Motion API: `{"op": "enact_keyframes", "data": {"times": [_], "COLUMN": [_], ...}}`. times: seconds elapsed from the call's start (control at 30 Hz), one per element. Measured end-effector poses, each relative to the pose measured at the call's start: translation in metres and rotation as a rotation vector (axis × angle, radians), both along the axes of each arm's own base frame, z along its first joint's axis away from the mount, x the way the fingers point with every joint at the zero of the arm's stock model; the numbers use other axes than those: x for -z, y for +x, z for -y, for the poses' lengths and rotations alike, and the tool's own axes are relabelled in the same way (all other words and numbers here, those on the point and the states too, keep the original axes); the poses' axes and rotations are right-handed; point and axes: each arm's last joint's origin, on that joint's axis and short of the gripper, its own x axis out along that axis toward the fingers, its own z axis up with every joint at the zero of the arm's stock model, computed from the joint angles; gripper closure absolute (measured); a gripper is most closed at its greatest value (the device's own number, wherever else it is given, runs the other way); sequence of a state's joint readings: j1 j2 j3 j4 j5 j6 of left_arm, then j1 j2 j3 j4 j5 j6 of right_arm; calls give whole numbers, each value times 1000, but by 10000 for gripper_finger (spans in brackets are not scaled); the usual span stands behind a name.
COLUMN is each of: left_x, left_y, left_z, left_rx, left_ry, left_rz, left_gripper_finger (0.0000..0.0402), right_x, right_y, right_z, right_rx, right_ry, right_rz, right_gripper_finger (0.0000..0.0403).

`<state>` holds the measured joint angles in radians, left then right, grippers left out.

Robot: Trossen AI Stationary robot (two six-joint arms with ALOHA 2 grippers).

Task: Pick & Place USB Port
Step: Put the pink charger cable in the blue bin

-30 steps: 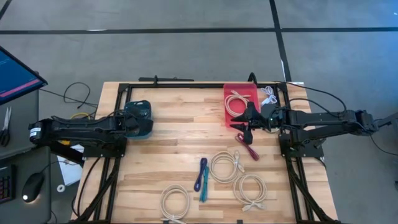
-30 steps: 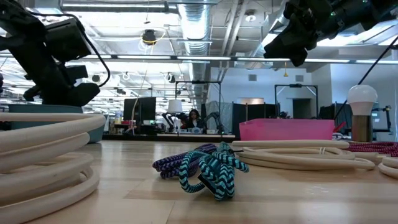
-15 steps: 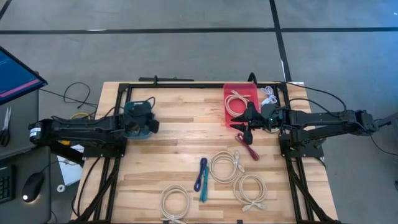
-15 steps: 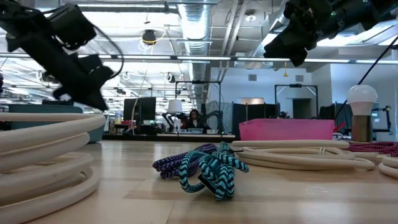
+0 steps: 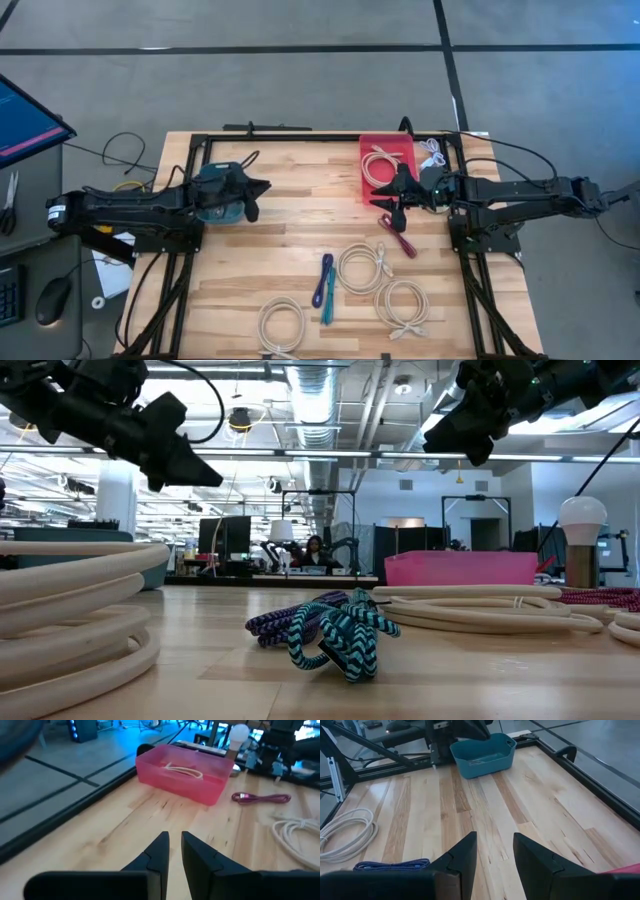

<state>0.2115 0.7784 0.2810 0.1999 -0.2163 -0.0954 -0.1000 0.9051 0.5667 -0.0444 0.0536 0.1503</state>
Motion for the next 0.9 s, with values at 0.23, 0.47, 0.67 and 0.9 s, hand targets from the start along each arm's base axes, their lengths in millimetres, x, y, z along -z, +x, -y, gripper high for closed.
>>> {"op": "enact_keyframes", "data": {"times": [0.23,0.47,0.67,0.9], "left_x": [0,-1,-1,-2], "left_y": [0,0,0,1], "left_z": [0,0,0,3], "left_rx": [-11,-28,-14,9], "left_ry": [-37,-85,-52,-96], "left_rz": [17,50,35,66], "left_gripper_finger": [352,352,352,352], "right_x": [-5,-16,-16,-17], "right_y": [2,3,1,2], "right_z": [2,10,17,16], "right_rx": [59,240,275,273], "right_ry": [-19,-78,-83,-82], "right_rz": [54,164,161,175], "right_gripper_finger": [282,282,282,282]}}
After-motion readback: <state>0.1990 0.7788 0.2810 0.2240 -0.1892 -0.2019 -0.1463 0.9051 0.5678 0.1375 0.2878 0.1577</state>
